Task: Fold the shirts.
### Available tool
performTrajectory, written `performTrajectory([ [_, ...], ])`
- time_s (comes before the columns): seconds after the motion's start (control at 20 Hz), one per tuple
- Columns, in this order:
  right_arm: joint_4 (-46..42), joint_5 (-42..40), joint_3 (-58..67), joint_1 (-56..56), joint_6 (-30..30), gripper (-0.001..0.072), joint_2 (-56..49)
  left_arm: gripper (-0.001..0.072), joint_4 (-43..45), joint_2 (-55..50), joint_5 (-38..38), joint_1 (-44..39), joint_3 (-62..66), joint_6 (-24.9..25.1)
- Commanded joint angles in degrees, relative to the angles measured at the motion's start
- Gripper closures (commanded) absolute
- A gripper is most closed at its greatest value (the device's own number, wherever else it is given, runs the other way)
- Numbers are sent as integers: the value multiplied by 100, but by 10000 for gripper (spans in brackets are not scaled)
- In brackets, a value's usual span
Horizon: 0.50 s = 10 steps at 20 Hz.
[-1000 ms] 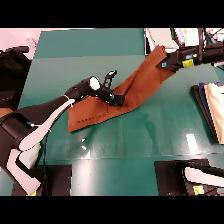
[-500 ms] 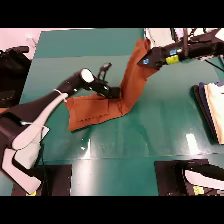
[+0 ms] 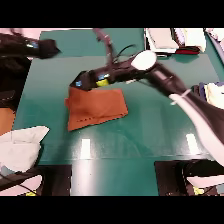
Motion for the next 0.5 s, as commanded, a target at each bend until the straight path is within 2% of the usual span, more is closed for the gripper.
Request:
performTrajectory([
  [0.0, 79, -433, 367, 356, -308, 406, -581, 682, 302, 664, -63, 304, 7, 2],
  [0.2, -1139, 592, 92, -592, -52, 406, -225, 682, 308, 581, -74, -227, -42, 28],
  [0.35, -1978, 1106, -890, -1565, 299, 405, 208, 682, 313, 385, 15, -791, -42, 59],
  [0.4, -2229, 1196, -1266, -1891, 393, 391, 308, 682, 313, 317, 13, -946, -42, 83],
  [0.45, -2330, 1198, -1591, -2194, 448, 334, 350, 682, 313, 247, 9, -1097, -42, 127],
])
